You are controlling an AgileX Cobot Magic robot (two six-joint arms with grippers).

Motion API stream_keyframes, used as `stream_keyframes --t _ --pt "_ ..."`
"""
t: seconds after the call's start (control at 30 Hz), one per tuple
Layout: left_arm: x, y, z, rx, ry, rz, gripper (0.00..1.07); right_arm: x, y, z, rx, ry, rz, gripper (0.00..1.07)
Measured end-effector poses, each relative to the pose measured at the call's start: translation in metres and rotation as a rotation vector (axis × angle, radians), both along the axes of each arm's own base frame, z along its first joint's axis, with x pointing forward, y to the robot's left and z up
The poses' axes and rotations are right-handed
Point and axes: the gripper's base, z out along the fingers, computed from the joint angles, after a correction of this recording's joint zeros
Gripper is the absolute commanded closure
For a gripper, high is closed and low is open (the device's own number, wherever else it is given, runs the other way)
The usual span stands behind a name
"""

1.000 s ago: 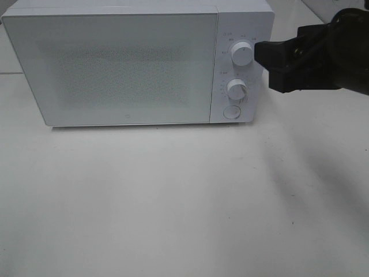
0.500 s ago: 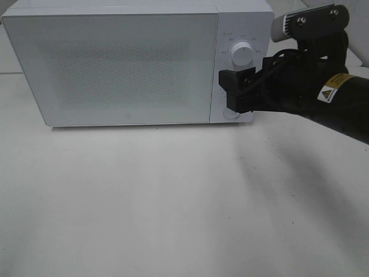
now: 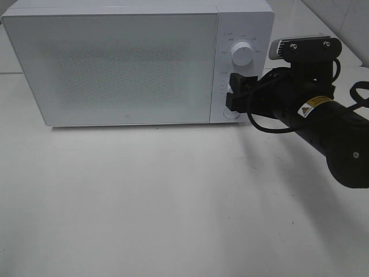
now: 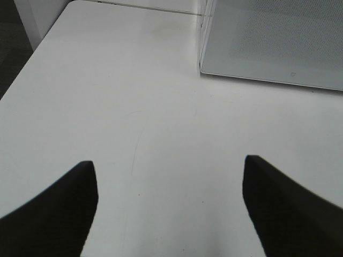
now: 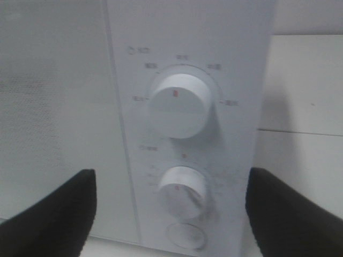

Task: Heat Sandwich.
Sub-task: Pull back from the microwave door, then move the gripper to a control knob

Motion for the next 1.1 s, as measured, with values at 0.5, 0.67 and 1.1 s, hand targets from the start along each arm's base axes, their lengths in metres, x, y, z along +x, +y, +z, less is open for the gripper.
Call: stream_keyframes --t 0.5,0.67,1.1 --pt "0.000 0.000 0.000 0.000 0.000 0.000 0.35 -0.010 0.022 -0.017 -0.171 -0.045 -0.195 0.32" --pt "0.000 0.000 0.000 0.000 0.000 0.000 0.35 -0.003 0.030 -0.031 -0.177 -0.027 -0.195 0.32" --pt "0.000 0.000 0.000 0.000 0.000 0.000 0.35 0.015 0.046 -0.037 -0.132 -0.046 -0.186 0.32"
